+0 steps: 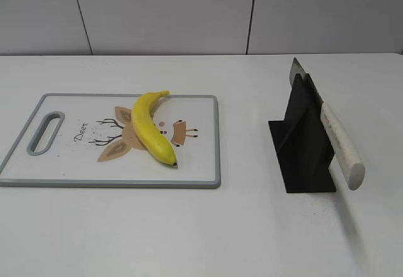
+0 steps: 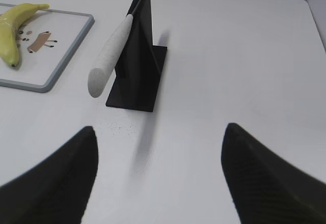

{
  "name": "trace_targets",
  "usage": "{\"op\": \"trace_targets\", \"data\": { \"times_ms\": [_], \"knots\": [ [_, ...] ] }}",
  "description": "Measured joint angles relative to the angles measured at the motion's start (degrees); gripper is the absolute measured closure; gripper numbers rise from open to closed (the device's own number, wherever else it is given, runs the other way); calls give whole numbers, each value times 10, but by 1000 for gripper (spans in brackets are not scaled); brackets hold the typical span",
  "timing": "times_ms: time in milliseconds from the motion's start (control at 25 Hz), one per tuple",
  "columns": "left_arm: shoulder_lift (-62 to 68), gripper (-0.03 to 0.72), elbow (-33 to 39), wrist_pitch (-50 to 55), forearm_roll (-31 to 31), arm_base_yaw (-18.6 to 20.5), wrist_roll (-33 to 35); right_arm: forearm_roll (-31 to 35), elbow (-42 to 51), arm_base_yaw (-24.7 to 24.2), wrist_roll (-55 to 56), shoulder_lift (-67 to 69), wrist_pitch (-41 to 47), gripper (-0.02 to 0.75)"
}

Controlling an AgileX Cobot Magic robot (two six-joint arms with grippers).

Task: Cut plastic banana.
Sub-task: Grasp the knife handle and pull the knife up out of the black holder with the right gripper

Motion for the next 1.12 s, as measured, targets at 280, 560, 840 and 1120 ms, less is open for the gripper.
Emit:
{"op": "trace_targets", "data": {
  "times_ms": [280,560,840,1120],
  "knots": [
    [0,124,0,0,0,0,0,1,0,0,0,0,0,148],
    [0,124,0,0,0,0,0,2,0,0,0,0,0,148],
    [0,124,0,0,0,0,0,2,0,0,0,0,0,148],
    [0,124,0,0,0,0,0,2,0,0,0,0,0,148]
  ]
}}
